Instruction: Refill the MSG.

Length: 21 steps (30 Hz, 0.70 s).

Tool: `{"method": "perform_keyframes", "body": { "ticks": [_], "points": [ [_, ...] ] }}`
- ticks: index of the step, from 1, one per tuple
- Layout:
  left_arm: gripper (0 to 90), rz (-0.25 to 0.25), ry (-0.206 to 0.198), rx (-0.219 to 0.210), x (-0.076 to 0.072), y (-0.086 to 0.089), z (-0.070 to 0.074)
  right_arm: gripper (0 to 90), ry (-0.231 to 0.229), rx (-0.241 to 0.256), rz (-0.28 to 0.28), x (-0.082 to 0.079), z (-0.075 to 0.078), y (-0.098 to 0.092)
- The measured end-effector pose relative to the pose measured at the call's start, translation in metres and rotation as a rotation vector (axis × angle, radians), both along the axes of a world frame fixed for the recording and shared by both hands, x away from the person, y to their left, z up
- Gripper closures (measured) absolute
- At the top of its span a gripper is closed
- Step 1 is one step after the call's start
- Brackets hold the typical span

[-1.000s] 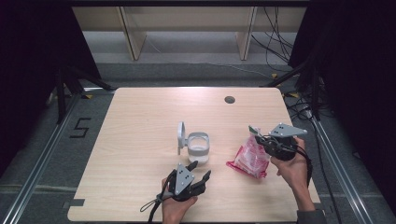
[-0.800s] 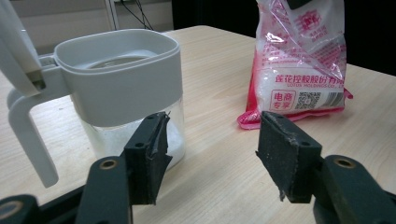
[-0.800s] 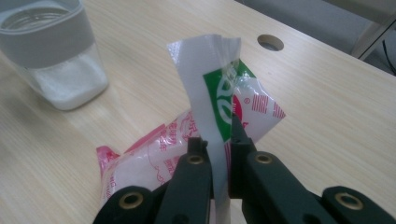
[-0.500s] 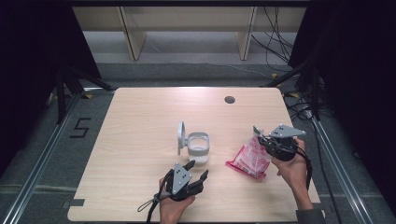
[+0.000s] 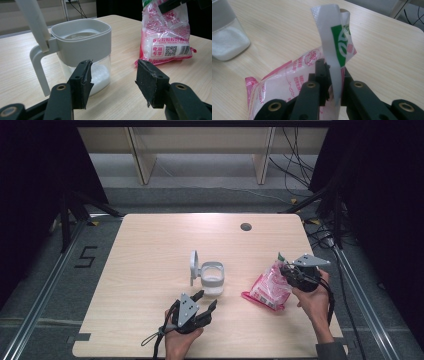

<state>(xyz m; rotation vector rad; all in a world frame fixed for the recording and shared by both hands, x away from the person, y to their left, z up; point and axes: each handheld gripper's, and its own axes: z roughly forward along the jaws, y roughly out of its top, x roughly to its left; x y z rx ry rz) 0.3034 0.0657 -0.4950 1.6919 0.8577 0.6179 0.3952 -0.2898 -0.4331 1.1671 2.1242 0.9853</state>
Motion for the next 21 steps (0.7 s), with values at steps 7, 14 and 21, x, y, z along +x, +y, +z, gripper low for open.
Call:
{"method": "perform_keyframes", "body": {
  "ticks": [7,14,21],
  "points": [
    [45.9,0.0,-0.011,0.003,0.002,0.005,0.001,72.0,0.047,0.036,-0.062,0.0,-0.003,-0.006],
    [45.9,0.003,-0.004,-0.003,0.002,0.006,0.001,63.4,0.046,0.047,-0.087,-0.003,-0.003,-0.009],
    [46.6,0.011,0.002,-0.004,0.003,0.009,0.002,51.5,0.025,0.086,-0.158,-0.009,0.001,-0.012]
  ]
}}
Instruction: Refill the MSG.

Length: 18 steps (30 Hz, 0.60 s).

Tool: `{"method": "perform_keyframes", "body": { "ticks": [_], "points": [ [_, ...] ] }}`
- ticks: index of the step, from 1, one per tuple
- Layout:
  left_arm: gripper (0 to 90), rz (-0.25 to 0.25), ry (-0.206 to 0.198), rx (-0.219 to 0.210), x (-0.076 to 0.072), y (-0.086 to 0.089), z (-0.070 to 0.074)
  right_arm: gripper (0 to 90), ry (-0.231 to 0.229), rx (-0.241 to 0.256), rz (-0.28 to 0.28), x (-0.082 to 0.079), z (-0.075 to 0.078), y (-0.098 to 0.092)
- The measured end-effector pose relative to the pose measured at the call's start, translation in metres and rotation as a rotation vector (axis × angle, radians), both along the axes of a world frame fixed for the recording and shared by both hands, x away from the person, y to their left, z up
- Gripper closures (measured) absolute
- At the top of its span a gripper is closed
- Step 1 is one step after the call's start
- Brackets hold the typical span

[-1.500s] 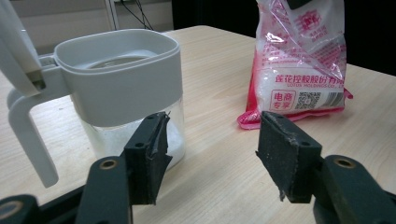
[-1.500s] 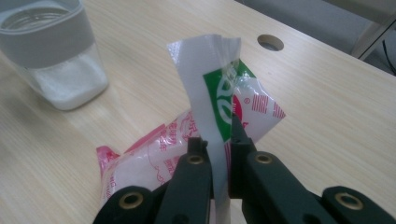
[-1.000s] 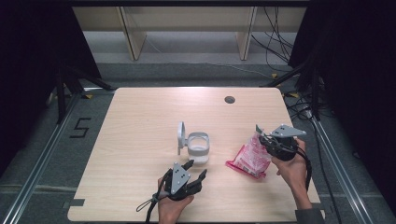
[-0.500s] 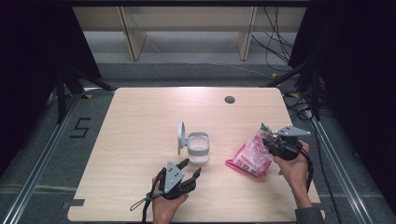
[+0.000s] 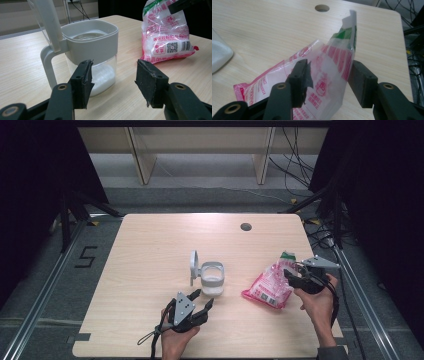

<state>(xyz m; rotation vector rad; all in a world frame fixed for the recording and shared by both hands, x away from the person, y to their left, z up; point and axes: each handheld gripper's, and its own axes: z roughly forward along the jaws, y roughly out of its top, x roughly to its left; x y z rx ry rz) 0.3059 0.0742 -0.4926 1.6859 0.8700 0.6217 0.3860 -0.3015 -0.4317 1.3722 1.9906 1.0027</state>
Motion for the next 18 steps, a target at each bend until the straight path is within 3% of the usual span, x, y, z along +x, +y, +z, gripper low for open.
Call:
{"method": "perform_keyframes", "body": {
  "ticks": [3,4,8,13,18],
  "points": [
    [47.3,0.0,-0.007,0.006,0.001,0.003,0.001,49.1,-0.021,0.007,-0.012,-0.004,0.003,-0.002],
    [47.2,0.001,-0.008,0.009,0.002,0.004,0.002,48.7,-0.037,-0.014,-0.015,-0.005,0.004,-0.003],
    [48.1,0.012,-0.007,0.01,0.003,0.008,0.003,46.3,-0.038,0.03,-0.036,-0.01,0.006,-0.004],
    [50.6,0.016,-0.011,0.006,0.003,0.015,0.007,44.0,-0.07,0.034,-0.001,-0.017,0.009,0.004],
    [53.4,0.029,-0.017,0.02,0.005,0.027,0.009,42.7,-0.054,0.048,0.023,-0.022,0.005,0.016]
  ]
}}
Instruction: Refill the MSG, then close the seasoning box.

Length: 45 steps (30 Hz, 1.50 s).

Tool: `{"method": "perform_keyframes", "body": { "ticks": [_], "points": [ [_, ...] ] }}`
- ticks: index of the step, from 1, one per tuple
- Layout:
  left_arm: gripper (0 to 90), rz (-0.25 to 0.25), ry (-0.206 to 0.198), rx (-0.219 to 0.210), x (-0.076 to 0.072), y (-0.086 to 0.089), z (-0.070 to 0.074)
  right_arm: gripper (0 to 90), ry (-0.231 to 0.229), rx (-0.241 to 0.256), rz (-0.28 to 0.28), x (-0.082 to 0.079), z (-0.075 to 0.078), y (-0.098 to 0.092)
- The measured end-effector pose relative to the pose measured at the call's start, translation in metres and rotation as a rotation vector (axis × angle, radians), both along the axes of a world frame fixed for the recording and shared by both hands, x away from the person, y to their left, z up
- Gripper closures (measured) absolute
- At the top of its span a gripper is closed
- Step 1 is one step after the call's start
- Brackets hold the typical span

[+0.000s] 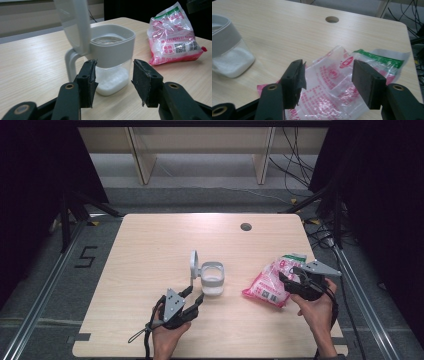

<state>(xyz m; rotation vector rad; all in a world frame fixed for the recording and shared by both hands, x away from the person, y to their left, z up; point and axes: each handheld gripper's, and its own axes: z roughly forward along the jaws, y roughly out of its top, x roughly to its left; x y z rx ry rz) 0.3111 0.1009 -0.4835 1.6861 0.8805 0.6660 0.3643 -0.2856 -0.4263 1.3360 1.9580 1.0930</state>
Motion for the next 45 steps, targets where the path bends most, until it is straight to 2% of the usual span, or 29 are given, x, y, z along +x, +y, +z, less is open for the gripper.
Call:
{"method": "perform_keyframes", "body": {
  "ticks": [1,2,3,4,5,7,8,9,11,12,13,16,19,20,21,22,23,24,25,26,27,29,31,32,33,35,39,42,45],
  "points": [
    [54.7,0.007,0.003,-0.004,0.0,0.003,0.0,42.5,0.003,0.007,0.005,-0.001,-0.001,0.003],
    [55.5,0.013,-0.001,-0.007,0.001,0.005,0.0,42.0,0.0,-0.015,0.032,0.0,-0.002,0.002],
    [56.3,0.017,-0.003,-0.005,0.002,0.008,0.0,41.4,0.002,-0.001,0.04,-0.001,-0.003,0.004],
    [57.0,0.016,-0.009,-0.002,0.003,0.01,0.0,41.2,-0.015,-0.009,0.046,-0.001,-0.004,0.006],
    [57.0,0.022,-0.006,-0.004,0.004,0.012,0.0,39.9,0.003,0.006,0.031,-0.003,-0.005,0.01],
    [58.8,0.032,-0.01,0.001,0.007,0.017,0.001,37.8,0.031,0.031,0.043,-0.005,-0.006,0.014],
    [59.6,0.033,-0.016,-0.004,0.009,0.02,0.001,36.9,0.019,0.012,0.069,-0.004,-0.007,0.013],
    [60.7,0.046,-0.004,-0.011,0.008,0.021,0.002,35.6,0.023,0.005,0.087,-0.005,-0.01,0.016],
    [61.5,0.055,-0.013,-0.004,0.011,0.024,0.002,34.9,0.04,0.03,0.09,-0.007,-0.013,0.022],
    [61.7,0.063,-0.014,-0.003,0.013,0.025,0.002,34.6,0.04,0.017,0.114,-0.006,-0.014,0.022],
    [63.2,0.061,-0.016,0.005,0.013,0.026,0.003,32.5,0.036,0.006,0.127,-0.006,-0.017,0.023],
    [69.2,0.064,-0.033,-0.009,0.017,0.027,0.005,30.5,0.048,0.006,0.148,-0.008,-0.019,0.027],
    [75.5,0.08,-0.044,0.015,0.019,0.027,0.007,26.4,0.056,0.017,0.164,-0.01,-0.019,0.031],
    [77.7,0.076,-0.033,0.01,0.02,0.026,0.006,23.9,0.06,0.014,0.17,-0.011,-0.019,0.031],
    [79.6,0.08,-0.034,0.017,0.021,0.026,0.006,21.0,0.057,0.022,0.151,-0.012,-0.02,0.033],
    [81.6,0.077,-0.036,0.019,0.023,0.026,0.005,20.4,0.062,0.021,0.163,-0.012,-0.021,0.034],
    [83.3,0.079,-0.036,0.019,0.023,0.026,0.005,19.9,0.048,0.02,0.172,-0.012,-0.023,0.034],
    [84.1,0.077,-0.041,0.008,0.025,0.025,0.004,17.9,0.062,0.013,0.181,-0.012,-0.024,0.035],
    [85.5,0.08,-0.036,0.018,0.025,0.026,0.004,16.1,0.064,0.028,0.183,-0.014,-0.025,0.038],
    [86.6,0.071,-0.031,0.008,0.026,0.025,0.005,16.3,0.054,0.007,0.202,-0.013,-0.025,0.036],
    [87.4,0.066,-0.039,-0.013,0.028,0.025,0.005,16.1,0.043,0.008,0.203,-0.014,-0.026,0.037],
    [88.5,0.08,-0.042,0.012,0.029,0.025,0.007,16.2,0.034,0.01,0.221,-0.015,-0.026,0.039],
    [88.7,0.081,-0.041,0.007,0.031,0.025,0.008,16.6,0.02,0.008,0.218,-0.016,-0.025,0.04],
    [88.8,0.087,-0.046,0.009,0.032,0.025,0.008,17.3,0.04,0.013,0.215,-0.018,-0.024,0.042],
    [88.9,0.087,-0.049,0.011,0.032,0.025,0.009,18.0,0.02,-0.003,0.227,-0.017,-0.025,0.042],
    [89.0,0.085,-0.047,0.01,0.033,0.024,0.01,18.4,0.033,0.008,0.248,-0.017,-0.026,0.042],
    [89.0,0.093,-0.054,0.014,0.035,0.025,0.013,20.0,0.023,-0.007,0.241,-0.018,-0.026,0.044],
    [89.1,0.074,-0.052,0.006,0.037,0.023,0.014,20.2,0.014,-0.034,0.261,-0.02,-0.026,0.046],
    [89.0,0.067,-0.046,0.008,0.037,0.019,0.015,20.7,0.019,-0.031,0.251,-0.023,-0.026,0.048]
  ]
}}
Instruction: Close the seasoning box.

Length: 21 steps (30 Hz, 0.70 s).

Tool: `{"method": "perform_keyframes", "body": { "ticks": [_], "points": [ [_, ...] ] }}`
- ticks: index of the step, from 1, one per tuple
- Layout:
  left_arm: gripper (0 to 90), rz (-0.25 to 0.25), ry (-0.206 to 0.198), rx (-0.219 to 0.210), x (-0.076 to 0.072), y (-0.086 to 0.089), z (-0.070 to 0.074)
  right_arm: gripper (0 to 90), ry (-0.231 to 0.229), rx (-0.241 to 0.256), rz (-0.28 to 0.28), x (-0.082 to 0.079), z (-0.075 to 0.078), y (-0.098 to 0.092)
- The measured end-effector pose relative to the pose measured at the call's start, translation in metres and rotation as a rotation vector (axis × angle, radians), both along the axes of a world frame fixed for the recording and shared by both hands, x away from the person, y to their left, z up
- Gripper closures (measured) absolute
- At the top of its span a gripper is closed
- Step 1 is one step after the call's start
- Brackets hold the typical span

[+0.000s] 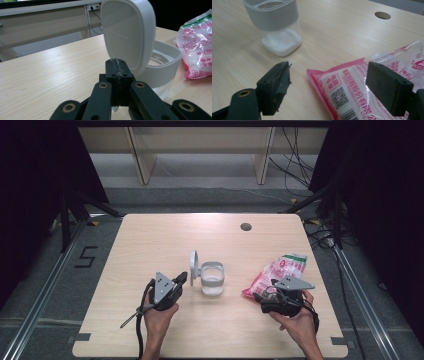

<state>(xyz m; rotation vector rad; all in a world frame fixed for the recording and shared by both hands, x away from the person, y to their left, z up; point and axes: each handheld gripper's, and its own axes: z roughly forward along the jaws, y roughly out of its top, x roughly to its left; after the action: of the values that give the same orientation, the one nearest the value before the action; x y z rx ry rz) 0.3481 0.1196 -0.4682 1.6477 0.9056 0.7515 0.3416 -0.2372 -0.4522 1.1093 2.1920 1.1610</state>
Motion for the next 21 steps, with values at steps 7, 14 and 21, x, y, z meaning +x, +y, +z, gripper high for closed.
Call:
{"method": "perform_keyframes", "body": {
  "ticks": [7,14,21],
  "points": [
    [89.0,-0.007,-0.002,0.009,0.004,-0.004,0.004,21.6,0.001,-0.005,0.017,-0.002,-0.001,0.001],
    [89.0,-0.012,-0.011,0.009,0.007,-0.008,0.006,21.9,0.005,-0.009,0.019,-0.004,-0.003,0.002],
    [89.0,-0.023,-0.017,0.025,0.009,-0.012,0.012,22.5,0.022,-0.018,0.038,-0.005,-0.004,0.005]
  ]
}}
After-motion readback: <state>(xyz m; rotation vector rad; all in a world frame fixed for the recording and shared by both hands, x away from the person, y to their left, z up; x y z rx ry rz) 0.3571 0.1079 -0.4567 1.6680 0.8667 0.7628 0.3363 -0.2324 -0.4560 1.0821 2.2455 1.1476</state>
